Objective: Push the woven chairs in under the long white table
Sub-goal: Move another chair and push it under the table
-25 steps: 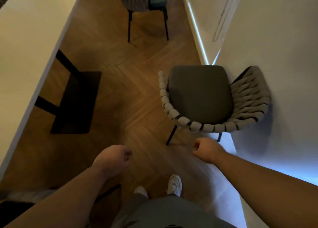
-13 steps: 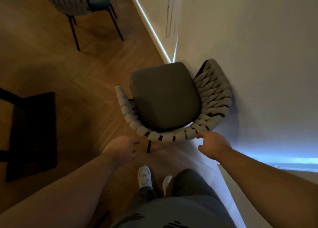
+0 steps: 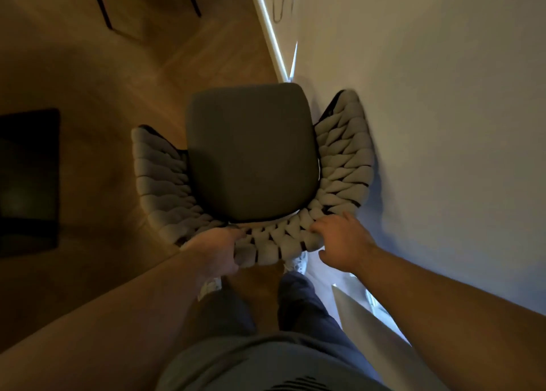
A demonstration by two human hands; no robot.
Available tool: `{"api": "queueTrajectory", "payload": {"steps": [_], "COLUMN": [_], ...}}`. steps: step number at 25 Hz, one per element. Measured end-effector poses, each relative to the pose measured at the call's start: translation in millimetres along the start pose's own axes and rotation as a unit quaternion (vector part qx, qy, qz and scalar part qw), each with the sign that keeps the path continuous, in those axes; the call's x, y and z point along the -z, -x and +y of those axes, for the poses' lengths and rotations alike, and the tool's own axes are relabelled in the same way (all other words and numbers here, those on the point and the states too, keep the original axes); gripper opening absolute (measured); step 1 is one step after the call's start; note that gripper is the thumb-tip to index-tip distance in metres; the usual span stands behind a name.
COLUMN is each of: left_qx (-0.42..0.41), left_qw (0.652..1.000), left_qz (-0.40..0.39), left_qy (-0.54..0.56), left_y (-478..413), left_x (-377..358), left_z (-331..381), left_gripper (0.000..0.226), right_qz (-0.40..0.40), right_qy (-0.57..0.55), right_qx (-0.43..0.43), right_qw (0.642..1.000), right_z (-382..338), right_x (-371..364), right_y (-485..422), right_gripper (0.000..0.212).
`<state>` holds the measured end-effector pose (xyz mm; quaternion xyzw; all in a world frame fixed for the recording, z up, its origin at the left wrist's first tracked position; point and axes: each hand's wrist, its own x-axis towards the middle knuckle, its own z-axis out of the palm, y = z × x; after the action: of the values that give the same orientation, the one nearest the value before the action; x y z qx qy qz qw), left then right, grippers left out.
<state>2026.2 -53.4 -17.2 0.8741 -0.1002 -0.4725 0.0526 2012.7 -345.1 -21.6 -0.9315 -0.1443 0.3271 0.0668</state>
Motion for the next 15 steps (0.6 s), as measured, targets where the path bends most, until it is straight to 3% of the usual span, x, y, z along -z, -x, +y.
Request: {"api": "queueTrajectory", "payload": {"steps": [6,12,15], "left_qx": [0.023,0.026,0.03], "left_qw": [0.997,0.996,0.997], "left_qz": [-0.072,-0.051,-0.029], "left_qy": [0.003,-0.066,-0.063], "left_y": [-27.1,-29.5,-26.5], "left_x": [-16.3,-25.5,-25.6], "left_z": [12.9,-3.1,-7.4], "left_gripper": [0.077,0.06,0.044], "right_qz": [-0.08,-0.194,-0.201], "right_qy": [0.151,0.238,0.231], "right_qx": [0.072,0.107,0.116], "right_qw": [0.983,0.946,0.945], "right_z": [18.5,16.4,14.4], "right_x": [2.1,-1.0,-2.0], "right_y": [-37.6,-66.6,-70.3], "right_gripper": [0.041,0.07,0.074]}}
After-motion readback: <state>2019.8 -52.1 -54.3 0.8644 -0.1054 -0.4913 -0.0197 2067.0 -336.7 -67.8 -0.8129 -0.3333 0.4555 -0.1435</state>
